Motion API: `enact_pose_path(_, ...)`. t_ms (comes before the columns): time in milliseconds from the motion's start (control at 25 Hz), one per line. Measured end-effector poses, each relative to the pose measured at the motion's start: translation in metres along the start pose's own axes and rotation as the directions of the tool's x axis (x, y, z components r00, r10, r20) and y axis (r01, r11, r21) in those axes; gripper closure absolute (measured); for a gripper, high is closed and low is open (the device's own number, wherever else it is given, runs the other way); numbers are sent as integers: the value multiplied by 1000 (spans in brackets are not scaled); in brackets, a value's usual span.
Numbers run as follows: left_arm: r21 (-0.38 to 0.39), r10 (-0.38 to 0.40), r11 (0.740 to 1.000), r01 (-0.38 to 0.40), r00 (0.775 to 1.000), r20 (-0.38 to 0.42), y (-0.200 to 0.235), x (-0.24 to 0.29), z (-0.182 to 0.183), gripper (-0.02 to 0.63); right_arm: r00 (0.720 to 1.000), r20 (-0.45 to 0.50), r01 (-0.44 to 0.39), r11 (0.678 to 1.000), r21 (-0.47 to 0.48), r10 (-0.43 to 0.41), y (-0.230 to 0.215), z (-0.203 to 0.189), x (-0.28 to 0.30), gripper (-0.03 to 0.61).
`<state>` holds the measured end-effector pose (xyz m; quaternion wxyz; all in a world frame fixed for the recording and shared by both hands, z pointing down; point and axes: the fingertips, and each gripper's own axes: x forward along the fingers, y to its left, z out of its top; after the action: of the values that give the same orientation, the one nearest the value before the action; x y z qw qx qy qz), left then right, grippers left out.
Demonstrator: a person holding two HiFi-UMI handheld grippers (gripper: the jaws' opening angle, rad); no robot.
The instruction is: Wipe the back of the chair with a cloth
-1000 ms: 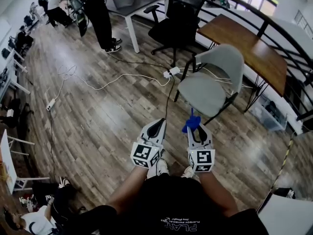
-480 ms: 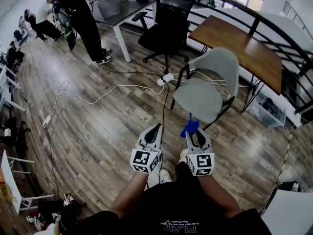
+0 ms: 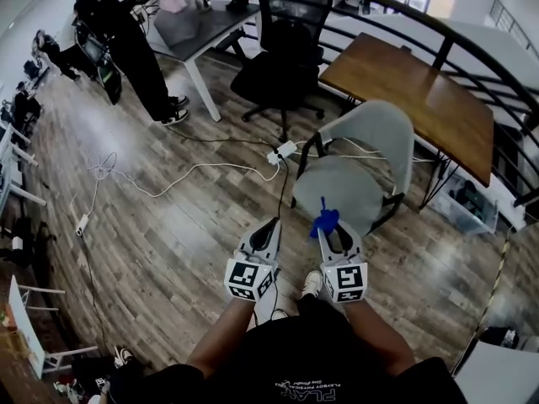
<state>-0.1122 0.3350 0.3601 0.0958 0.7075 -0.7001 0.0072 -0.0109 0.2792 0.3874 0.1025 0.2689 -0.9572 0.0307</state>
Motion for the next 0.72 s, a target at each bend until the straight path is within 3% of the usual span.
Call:
enact_pose_path(280,10,-4,1000,4,1000,-27,5,68,4,617,1000,-3,2,999,40,-2,-60,-1,42,454)
enact_pose_path(440,4,-2,1000,3,999,-39,9,92,7,617,1000,-9,6,999,54,-6,-80,-1,58,454)
enact_pose_path(640,-75,11,997,-14,999,-42,24,113,5,617,1000,-27,10,997,83,-7,-93,-9,73,454)
enact_pose_path(720,-54,-3,999,1,999,-44,27,122,4,617,999,-34,19,996,90,-16,-96,-12,80,454)
